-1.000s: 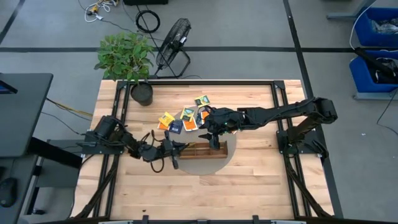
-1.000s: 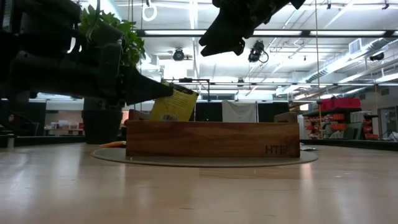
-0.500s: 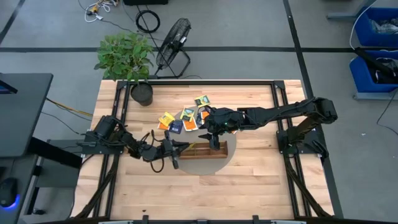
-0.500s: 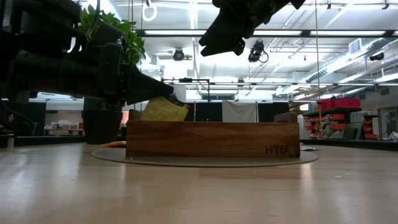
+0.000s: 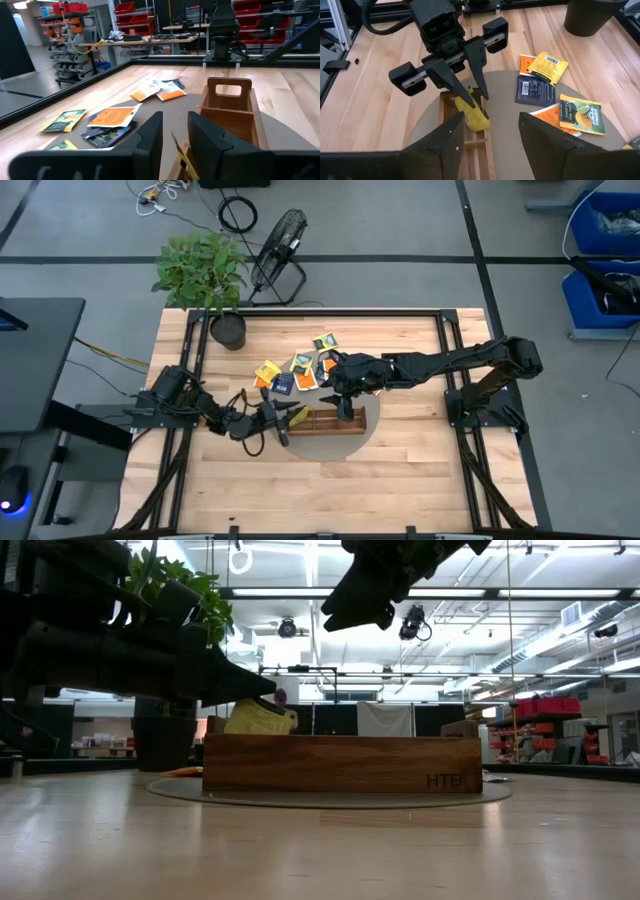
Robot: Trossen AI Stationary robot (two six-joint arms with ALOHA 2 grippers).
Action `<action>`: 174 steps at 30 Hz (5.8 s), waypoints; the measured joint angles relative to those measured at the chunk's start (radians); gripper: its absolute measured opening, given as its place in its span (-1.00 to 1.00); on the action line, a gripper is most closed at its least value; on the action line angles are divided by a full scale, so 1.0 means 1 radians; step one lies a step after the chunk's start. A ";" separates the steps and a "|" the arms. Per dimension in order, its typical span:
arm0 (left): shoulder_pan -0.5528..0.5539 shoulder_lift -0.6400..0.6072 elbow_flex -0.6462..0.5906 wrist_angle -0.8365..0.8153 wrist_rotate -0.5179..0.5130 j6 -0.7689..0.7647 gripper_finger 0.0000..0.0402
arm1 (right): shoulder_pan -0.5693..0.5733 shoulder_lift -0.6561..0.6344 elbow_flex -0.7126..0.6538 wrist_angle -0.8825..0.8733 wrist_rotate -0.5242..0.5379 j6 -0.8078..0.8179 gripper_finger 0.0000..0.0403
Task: Pick & Place Tea
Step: Put the yellow tea bag into the left section of the wooden organizer, then put the orange tea bag into the middle section of the wooden organizer
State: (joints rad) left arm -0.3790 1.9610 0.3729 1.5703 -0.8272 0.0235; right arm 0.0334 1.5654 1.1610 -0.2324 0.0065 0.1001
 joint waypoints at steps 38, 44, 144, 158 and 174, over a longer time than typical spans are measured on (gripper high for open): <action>0.008 -0.355 0.000 -0.049 -0.136 0.363 0.03 | -0.189 0.000 0.000 -0.161 0.056 0.120 -0.02; 0.008 -0.436 -0.001 -0.118 -0.142 0.366 0.03 | -0.315 0.038 0.070 -0.241 0.019 0.128 -0.02; -0.043 -0.452 0.000 -0.260 -0.181 0.235 0.03 | -0.234 0.120 -0.192 -0.465 0.264 -0.468 0.58; -0.043 -0.452 0.000 -0.260 -0.181 0.253 0.03 | -0.167 0.119 -0.267 -0.441 0.356 -0.475 0.35; -0.043 -0.452 0.000 -0.259 -0.181 0.261 0.03 | -0.107 0.118 -0.272 -0.430 0.431 -0.450 0.32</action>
State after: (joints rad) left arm -0.4217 1.5086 0.3725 1.3117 -1.0084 0.2840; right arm -0.0740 1.6833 0.8892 -0.6621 0.4376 -0.3503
